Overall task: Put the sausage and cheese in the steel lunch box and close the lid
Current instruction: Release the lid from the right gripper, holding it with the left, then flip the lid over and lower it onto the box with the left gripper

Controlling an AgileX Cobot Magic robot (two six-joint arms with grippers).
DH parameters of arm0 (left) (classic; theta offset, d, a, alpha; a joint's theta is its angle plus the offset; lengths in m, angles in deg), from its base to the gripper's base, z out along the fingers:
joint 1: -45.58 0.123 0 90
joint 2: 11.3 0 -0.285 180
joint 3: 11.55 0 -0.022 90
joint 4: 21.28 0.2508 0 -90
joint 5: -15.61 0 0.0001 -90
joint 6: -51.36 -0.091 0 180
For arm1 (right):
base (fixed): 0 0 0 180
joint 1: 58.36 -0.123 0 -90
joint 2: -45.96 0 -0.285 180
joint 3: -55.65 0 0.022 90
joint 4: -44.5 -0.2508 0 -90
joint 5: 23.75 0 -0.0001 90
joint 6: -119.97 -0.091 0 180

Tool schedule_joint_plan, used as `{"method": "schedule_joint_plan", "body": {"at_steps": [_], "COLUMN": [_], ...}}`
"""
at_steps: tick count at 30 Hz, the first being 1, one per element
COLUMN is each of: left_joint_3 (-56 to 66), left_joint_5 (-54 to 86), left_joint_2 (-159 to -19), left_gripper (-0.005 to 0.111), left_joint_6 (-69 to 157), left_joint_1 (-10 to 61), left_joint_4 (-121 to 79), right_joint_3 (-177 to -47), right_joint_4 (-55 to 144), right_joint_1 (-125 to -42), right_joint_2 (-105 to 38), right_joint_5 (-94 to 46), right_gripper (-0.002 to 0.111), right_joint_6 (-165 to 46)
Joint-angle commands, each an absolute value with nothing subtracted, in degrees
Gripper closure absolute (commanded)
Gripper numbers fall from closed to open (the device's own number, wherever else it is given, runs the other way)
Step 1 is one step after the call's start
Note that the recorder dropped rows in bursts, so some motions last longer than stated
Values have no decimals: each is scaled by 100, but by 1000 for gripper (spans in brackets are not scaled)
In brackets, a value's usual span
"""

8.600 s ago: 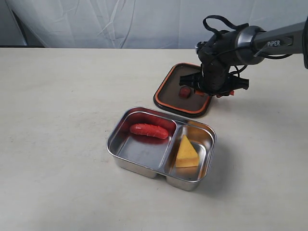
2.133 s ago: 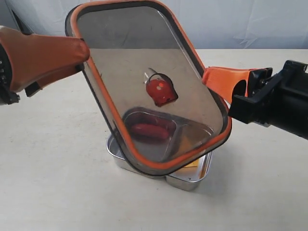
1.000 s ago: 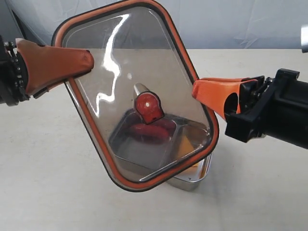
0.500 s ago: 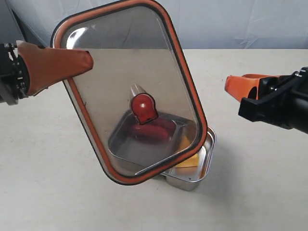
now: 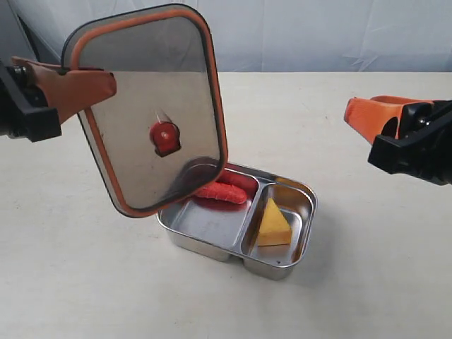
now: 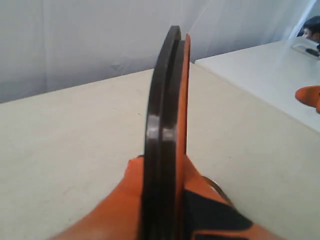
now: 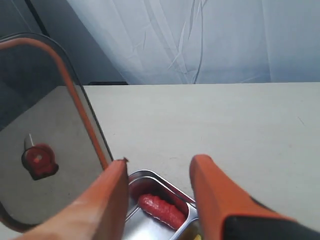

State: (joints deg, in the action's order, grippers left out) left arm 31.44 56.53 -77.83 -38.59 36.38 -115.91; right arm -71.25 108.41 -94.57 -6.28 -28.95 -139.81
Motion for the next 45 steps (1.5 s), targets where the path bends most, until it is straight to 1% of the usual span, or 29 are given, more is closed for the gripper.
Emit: {"method": "schedule_joint_plan", "body": {"at_steps": [1, 7, 13, 16, 20, 23, 24, 26, 30, 32, 36, 40, 45], "left_joint_3": [2854, 2568, 2555, 2555, 2555, 2555, 2555, 2555, 2555, 2555, 2555, 2555, 2555], "left_joint_5": [5125, 3324, 1913, 1155, 248, -356, -535, -893, -1765, -2065, -2847, -3925, -4143], "left_joint_2": [-7776, -7776, -7846, -8083, -8632, -9085, -9248, -9548, -10242, -10492, -11067, -11600, -12101], "left_gripper": [107, 107, 107, 107, 107, 107, 107, 107, 107, 107, 107, 107, 107], "left_joint_6": [-4260, -5088, -7036, -7063, -7063, -7063, -7063, -7063, -7027, -6789, -5901, -5823, -5823], "left_joint_1": [3299, 2026, 436, -211, -849, -1212, -1324, -1523, -1921, -2065, -2401, -2746, -3099], "left_joint_4": [-11225, -10411, -10358, -9778, -9311, -9264, -9221, -9184, -8856, -8663, -8016, -7816, -7880], "right_joint_3": [-7119, -7119, -7119, -7119, -7119, -7119, -7119, -7119, -7119, -7119, -7119, -7119, -7119], "right_joint_4": [10829, 10829, 10844, 10845, 10845, 10845, 10821, 10768, 10422, 10316, 10293, 10293, 10293], "right_joint_1": [-9444, -9444, -9444, -9444, -9444, -9444, -9444, -9444, -9444, -9444, -9444, -9444, -9444], "right_joint_2": [-599, -599, -599, -599, -599, -508, -424, -233, 219, 384, 612, 637, 637], "right_joint_5": [-2839, -2839, -2839, -2825, -2835, -2740, -2512, -1873, 2, 564, 747, 747, 747], "right_gripper": [66, 66, 66, 66, 66, 66, 66, 66, 66, 66, 66, 66, 66], "right_joint_6": [-13977, -13977, -13977, -13977, -13977, -13977, -13977, -13977, -13977, -13977, -13966, -13966, -13945]}}
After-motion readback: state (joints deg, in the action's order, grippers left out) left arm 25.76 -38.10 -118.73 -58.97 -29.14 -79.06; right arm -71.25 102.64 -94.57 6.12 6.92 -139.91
